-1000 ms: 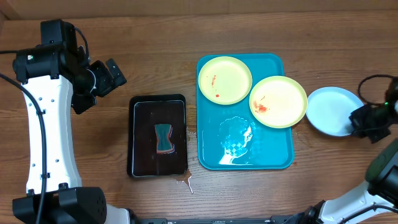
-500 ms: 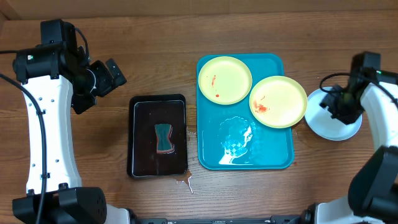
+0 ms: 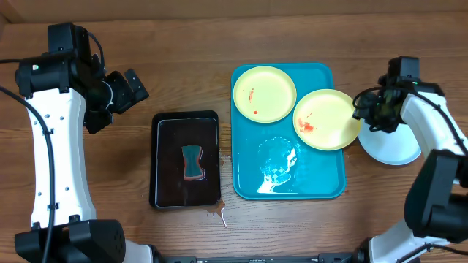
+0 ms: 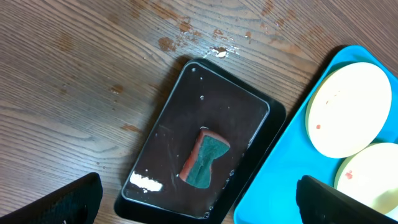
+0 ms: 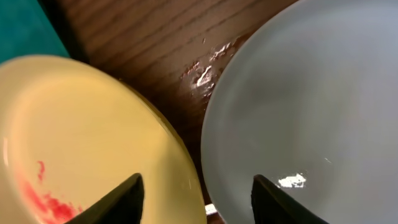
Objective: Clean dirty plates on tray and stack at the side
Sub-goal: 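Move the right gripper back and grip the lower yellow plate rim, then grasp the sponge in the black tray with the left gripper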
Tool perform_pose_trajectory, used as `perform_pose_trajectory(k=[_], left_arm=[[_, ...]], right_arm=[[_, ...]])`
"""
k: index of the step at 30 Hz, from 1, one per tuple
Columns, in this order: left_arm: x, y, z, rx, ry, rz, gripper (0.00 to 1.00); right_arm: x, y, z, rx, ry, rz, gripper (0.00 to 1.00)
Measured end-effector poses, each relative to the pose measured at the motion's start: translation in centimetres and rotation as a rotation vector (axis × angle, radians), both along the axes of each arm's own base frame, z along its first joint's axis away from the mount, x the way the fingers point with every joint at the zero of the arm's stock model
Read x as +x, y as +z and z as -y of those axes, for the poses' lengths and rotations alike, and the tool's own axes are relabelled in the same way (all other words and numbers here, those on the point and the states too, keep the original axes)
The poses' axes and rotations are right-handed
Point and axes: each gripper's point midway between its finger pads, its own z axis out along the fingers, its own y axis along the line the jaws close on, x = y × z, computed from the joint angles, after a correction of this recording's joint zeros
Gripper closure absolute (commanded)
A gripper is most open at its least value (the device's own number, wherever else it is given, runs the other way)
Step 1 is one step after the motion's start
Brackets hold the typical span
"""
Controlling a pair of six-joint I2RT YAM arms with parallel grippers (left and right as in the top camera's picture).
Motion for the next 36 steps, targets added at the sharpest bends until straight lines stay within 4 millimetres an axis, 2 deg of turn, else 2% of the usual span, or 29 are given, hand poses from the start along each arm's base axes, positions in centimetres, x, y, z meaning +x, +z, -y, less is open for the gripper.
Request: perform_pose_trajectory(k=[3,8,10,11,14,20,26,28,30,33,36], left_arm=[[0.0,0.0,0.0,0.0,0.0,0.0,0.0],[0.0,0.0,0.0,0.0,0.0,0.0,0.0],[0.0,0.0,0.0,0.0,0.0,0.0,0.0],[0.0,0.0,0.0,0.0,0.0,0.0,0.0],[0.0,0.0,0.0,0.0,0.0,0.0,0.0],[0.0,0.0,0.0,0.0,0.0,0.0,0.0],[0.0,0.0,0.0,0.0,0.0,0.0,0.0],[0.0,0.0,0.0,0.0,0.0,0.0,0.0],[0.0,0.0,0.0,0.0,0.0,0.0,0.0],[0.0,0.0,0.0,0.0,0.0,-0.001,0.0],[0.1,0.0,0.0,-0.001,0.004,0.003,0.0]], right_arm=[[0.2,-0.1,-0.1,0.004,0.012,0.006,0.6],[0.2,-0.7,-0.1,-0.002,0.025,0.02,0.62],[-0.4,-1.8,-0.2,-0.001,0.027,0.012,0.88],[-0.8,-2.3,-0.3,0.003,0.017,0.0,0.96],[-2.0,-3.0,-0.5,0.014,0.011,-0.037,0.96],[-3.3,-1.5,-1.1,0.041,0.008,-0.098,0.96],[-4.2,3.9,-2.0,0.024,0.014,-0.062,0.96],[-5.2,5.8,-3.0,0.022,0.021,-0.055,0.96],[-6.2,6.5,-4.1,0.023,0.04,-0.07,0.96],[-7.1,5.7,-6.5,0.031,0.067,-0.104,0.96],[-8.9,2.4,-9.8,0.044,0.072,-0.151,0.96]])
